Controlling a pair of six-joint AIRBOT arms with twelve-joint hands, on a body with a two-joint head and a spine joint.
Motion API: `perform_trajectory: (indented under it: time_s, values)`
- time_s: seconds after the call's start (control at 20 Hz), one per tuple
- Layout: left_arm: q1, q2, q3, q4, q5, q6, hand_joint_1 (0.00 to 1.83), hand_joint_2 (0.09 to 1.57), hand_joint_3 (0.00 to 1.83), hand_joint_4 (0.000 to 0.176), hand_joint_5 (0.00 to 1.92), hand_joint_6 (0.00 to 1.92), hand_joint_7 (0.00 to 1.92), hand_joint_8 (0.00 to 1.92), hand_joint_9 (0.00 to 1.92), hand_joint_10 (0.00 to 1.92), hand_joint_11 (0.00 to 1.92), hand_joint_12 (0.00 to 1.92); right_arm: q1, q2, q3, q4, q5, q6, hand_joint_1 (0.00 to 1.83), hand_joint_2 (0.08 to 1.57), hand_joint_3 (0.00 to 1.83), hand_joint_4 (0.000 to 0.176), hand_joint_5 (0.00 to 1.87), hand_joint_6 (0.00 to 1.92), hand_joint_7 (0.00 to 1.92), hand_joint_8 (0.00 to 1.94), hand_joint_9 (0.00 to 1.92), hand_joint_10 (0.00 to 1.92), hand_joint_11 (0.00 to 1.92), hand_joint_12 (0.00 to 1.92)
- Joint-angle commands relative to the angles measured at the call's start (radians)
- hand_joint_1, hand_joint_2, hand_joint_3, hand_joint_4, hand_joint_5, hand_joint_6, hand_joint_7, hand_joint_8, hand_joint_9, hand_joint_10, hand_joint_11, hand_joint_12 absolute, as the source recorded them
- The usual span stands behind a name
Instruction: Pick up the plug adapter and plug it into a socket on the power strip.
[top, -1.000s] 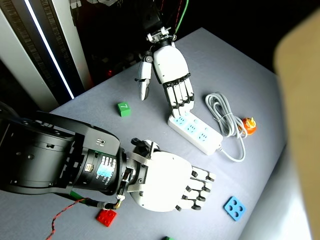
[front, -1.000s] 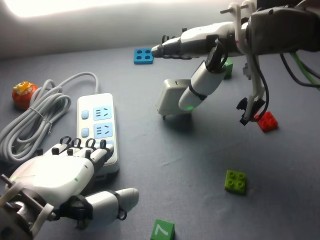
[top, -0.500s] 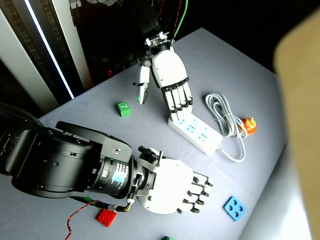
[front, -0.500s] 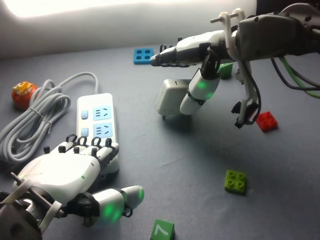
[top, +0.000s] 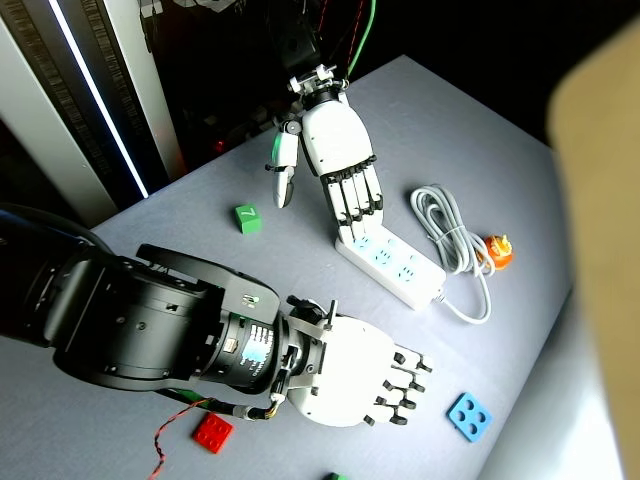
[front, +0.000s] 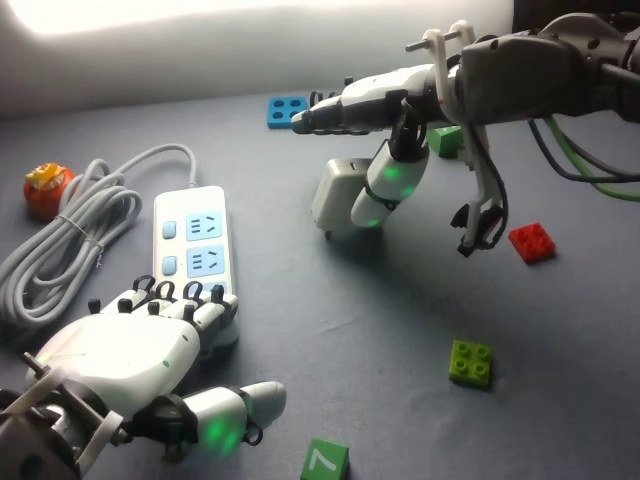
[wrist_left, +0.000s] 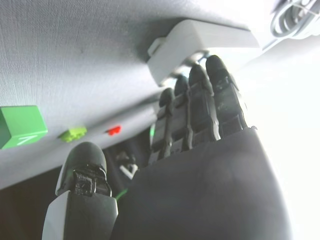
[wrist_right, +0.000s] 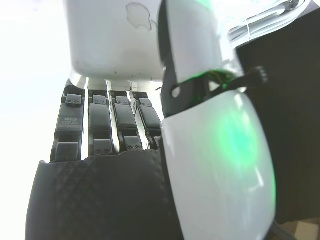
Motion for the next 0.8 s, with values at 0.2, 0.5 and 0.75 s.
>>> perform_trajectory:
  time_s: [0.2,0.5,0.75]
  values:
    - [0.004,-0.001,-0.001,0.041,-0.026,-0.003,0.00,1.25,0.00,0.000,0.10,0.00,0.15,0.00,0.15,0.00,0.00,0.45,-0.009,-0.001,0.012,0.016,0.084,0.002,1.35,0.96,0.00,0.000,0.00,0.00,0.00,0.00,0.00,0.00,0.00,0.00]
    - [0.005,-0.006,0.003,0.041,-0.020,-0.003,0.00,1.25,0.00,0.000,0.12,0.00,0.15,0.00,0.14,0.00,0.00,0.43,-0.022,-0.003,0.012,0.016,0.088,0.001,1.35,0.97,0.01,0.000,0.01,0.00,0.00,0.00,0.00,0.00,0.01,0.01]
    - [0.005,-0.007,0.004,0.041,-0.017,-0.003,0.00,1.24,0.00,0.000,0.13,0.00,0.15,0.00,0.15,0.00,0.00,0.46,-0.023,-0.003,0.012,0.016,0.091,0.001,1.37,0.98,0.01,0.000,0.00,0.00,0.00,0.00,0.00,0.00,0.01,0.01]
